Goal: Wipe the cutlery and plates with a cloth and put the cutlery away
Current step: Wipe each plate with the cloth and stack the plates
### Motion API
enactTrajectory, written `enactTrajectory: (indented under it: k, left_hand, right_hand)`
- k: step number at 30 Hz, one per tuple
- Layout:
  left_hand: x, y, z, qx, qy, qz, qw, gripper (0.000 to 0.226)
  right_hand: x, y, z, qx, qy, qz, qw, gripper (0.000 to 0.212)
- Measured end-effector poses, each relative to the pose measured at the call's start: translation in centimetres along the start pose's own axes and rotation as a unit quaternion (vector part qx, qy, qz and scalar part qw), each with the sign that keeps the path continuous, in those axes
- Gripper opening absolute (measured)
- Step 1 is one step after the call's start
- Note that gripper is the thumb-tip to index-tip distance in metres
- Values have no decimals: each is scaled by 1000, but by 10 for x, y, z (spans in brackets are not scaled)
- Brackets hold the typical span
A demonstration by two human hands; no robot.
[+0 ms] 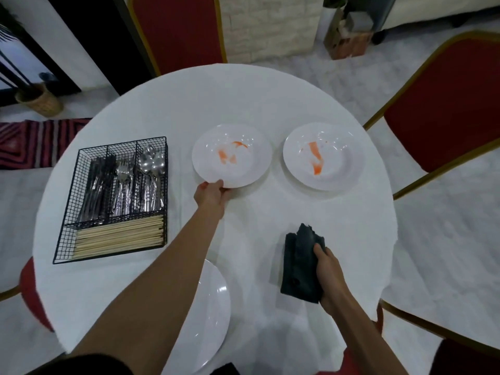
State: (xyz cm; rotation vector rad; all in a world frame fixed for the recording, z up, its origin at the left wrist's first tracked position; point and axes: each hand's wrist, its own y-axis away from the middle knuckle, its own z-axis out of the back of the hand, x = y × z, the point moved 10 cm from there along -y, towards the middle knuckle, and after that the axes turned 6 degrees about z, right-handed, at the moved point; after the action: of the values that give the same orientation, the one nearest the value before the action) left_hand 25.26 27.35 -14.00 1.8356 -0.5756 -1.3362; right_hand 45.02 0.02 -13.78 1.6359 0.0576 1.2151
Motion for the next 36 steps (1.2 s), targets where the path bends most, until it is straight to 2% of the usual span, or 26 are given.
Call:
enactTrajectory:
  k: [7,11,13,15,17,19,21,24,26,27,29,32,36]
  left_hand:
    - [12,46,73,-24,-31,-19,999,24]
    - [5,94,104,-35,-95,-69,992,14]
    - [2,116,116,-34,-105,-92,990,19]
    - [5,138,122,-19,-132,-105,985,28]
    - [14,159,125,5,-150,-105,983,41]
    - [24,179,123,32,-176,-99,979,56]
    - [30,194,118,59,-201,-93,973,63]
    - [24,212,108,87,-238,-118,960,44]
    - [14,216,107,89,-251,-139,954,45]
    - [7,215,108,90,-258,-151,950,47]
    - [-6,211,112,85,-265,-171,945,49]
    - [-21,206,116,86,-254,-179,947,52]
    - [-37,208,109,98,-255,-188,943,39]
  right_hand:
    - [45,39,-8,9,-31,63,997,27]
    - [96,66,-8,-27,46,180,982,38]
    - [125,87,-11,-70,140,281,947,42]
    - [144,107,-22,-113,241,377,887,39]
    - [146,120,-42,-141,318,426,835,29]
    - [131,123,-68,-134,363,433,814,20]
    - [111,125,-92,-104,365,434,817,12]
    - [91,142,-118,-31,302,455,837,5]
    - [82,161,-135,44,303,471,828,9]
    - [76,172,-144,85,329,479,810,11]
    - [64,189,-153,145,418,496,747,18]
    - [53,198,-140,158,544,483,668,27]
    - [60,204,-104,87,591,481,642,28]
